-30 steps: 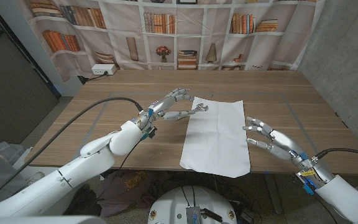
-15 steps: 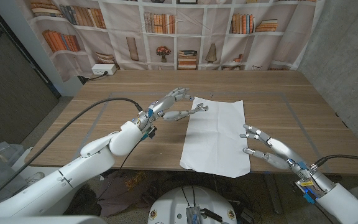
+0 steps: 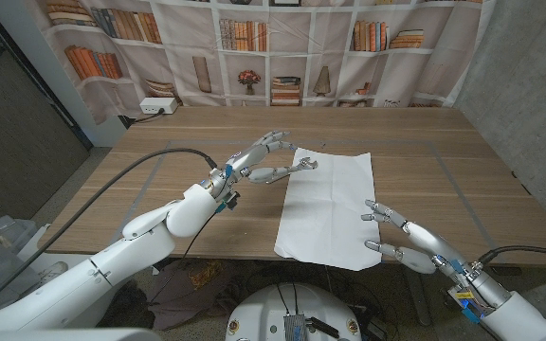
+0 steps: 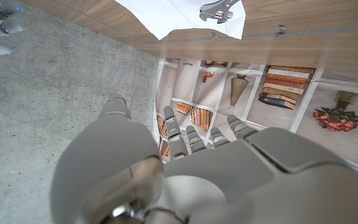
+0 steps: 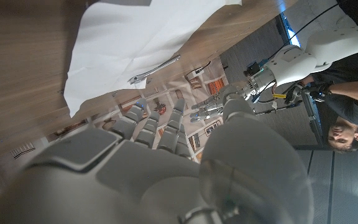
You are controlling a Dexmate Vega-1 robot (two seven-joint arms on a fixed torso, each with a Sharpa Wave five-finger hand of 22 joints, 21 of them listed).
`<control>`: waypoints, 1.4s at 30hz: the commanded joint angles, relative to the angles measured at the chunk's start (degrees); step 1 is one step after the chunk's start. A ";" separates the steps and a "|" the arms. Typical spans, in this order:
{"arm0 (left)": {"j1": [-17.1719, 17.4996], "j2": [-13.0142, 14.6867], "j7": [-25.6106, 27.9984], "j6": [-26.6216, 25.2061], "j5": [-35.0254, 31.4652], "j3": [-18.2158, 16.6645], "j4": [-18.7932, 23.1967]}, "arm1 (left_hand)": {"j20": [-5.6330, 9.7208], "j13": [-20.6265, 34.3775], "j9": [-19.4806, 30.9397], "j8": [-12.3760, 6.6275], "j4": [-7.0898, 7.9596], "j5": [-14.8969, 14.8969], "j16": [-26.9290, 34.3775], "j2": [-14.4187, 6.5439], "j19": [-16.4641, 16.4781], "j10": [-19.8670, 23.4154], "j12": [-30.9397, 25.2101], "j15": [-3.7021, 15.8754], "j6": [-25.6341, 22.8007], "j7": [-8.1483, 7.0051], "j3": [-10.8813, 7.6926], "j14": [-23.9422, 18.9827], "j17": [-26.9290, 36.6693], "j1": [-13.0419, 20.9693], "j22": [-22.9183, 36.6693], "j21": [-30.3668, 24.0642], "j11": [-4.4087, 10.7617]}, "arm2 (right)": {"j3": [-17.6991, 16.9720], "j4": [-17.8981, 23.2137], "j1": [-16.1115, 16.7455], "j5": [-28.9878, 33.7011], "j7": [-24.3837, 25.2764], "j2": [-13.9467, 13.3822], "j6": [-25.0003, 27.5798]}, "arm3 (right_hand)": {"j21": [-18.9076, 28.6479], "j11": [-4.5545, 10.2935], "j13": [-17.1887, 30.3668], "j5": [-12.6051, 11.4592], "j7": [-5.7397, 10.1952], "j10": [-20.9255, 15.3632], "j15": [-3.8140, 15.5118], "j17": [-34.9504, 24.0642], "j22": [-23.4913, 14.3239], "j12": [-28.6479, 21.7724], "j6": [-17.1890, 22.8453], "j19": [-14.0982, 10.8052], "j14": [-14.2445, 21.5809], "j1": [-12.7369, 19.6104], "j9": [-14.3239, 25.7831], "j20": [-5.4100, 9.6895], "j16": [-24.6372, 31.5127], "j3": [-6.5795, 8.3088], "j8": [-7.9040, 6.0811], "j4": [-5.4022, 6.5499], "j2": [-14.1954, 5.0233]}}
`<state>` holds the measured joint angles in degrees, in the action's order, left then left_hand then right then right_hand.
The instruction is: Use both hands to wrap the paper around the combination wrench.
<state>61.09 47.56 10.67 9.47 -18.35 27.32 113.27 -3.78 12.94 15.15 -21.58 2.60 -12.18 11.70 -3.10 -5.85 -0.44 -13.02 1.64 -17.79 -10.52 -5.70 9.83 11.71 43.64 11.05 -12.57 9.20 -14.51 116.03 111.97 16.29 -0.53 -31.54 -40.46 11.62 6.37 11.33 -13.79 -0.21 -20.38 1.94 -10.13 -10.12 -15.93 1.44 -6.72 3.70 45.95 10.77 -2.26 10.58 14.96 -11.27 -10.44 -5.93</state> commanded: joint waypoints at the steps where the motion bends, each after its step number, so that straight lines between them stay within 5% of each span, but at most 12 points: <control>1: -0.74 -0.44 -1.01 1.84 0.95 0.12 -1.71 | 0.15 0.05 0.00 0.25 0.08 -0.18 0.27 0.16 0.35 0.38 -0.23 0.43 -0.41 0.10 0.14 1.44 0.16 0.04 0.26 -0.42 0.24 | -1.05 1.47 0.91 13.39 3.30 1.61 -1.03 | -0.24 1.03 0.30 -0.43 0.66 -0.24 2.04 -0.10 -0.20 -0.05 0.67 -0.26 0.29 0.88 0.27 0.35 0.04 0.29 -0.73 0.25 0.50; 22: -0.51 -1.09 -1.19 2.00 1.82 0.14 -2.37 | 0.02 0.06 -0.20 0.38 0.07 -0.21 0.27 0.13 0.19 0.35 -0.18 0.35 -0.43 0.00 0.32 1.32 0.15 -0.01 0.29 -0.37 0.21 | -0.69 1.54 1.69 28.41 14.73 2.27 -0.16 | 0.36 1.01 0.74 -0.83 2.24 -3.72 2.94 -0.14 -0.18 -1.61 4.72 -2.61 2.98 4.04 0.31 0.58 0.64 0.91 -1.81 0.64 0.98; 28: -0.51 -1.45 -0.89 1.95 1.70 0.34 -2.57 | -0.04 0.06 -0.25 0.39 0.07 -0.21 0.27 0.12 0.10 0.40 -0.19 0.37 -0.52 0.00 0.37 1.28 0.15 -0.03 0.30 -0.34 0.25 | 0.27 0.42 1.69 28.85 16.94 0.64 1.13 | 0.61 1.65 0.86 -0.86 2.50 -4.75 3.76 -0.14 -0.17 -2.09 5.70 -3.76 3.75 5.07 0.32 0.42 0.69 1.08 -1.95 0.64 1.13; 31: -0.41 -1.60 -0.78 1.63 1.54 0.44 -2.44 | -0.03 0.06 -0.27 0.39 0.07 -0.21 0.28 0.12 0.10 0.39 -0.18 0.34 -0.55 -0.01 0.40 1.25 0.15 -0.04 0.30 -0.34 0.25 | -0.03 0.79 2.18 34.93 21.69 0.39 1.98 | 0.64 1.69 0.91 -0.88 2.67 -5.41 4.01 -0.16 -0.16 -2.39 6.09 -4.06 4.26 5.62 0.33 0.47 0.79 1.23 -2.00 0.60 1.06; 42: 0.19 -1.46 -0.18 1.02 1.19 0.18 -1.59 | -0.02 0.07 -0.34 0.53 0.07 -0.22 0.28 0.11 0.08 0.43 -0.18 0.33 -0.33 -0.13 0.47 1.20 0.15 -0.07 0.30 -0.34 0.30 | 1.84 0.29 3.53 38.33 28.32 -3.95 6.36 | -0.01 2.33 1.08 -0.69 2.84 -6.35 4.45 -0.20 -0.14 -2.86 6.55 -2.98 3.28 6.61 0.34 2.90 0.25 1.22 -1.84 0.81 1.32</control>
<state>60.75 46.10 9.93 11.15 -16.93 27.63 110.98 -3.79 12.93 14.62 -21.15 2.59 -12.18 11.70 -3.11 -5.85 -0.23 -13.02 1.63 -17.79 -10.51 -5.36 9.83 11.73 43.64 11.05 -12.57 9.41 -14.07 116.81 114.41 49.61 20.82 -31.94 -37.92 11.64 8.44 12.14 -14.42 2.74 -26.16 2.15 -10.14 -10.14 -18.33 7.30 -9.47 7.41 51.78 10.77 -0.07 11.03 15.91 -12.99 -9.81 -4.64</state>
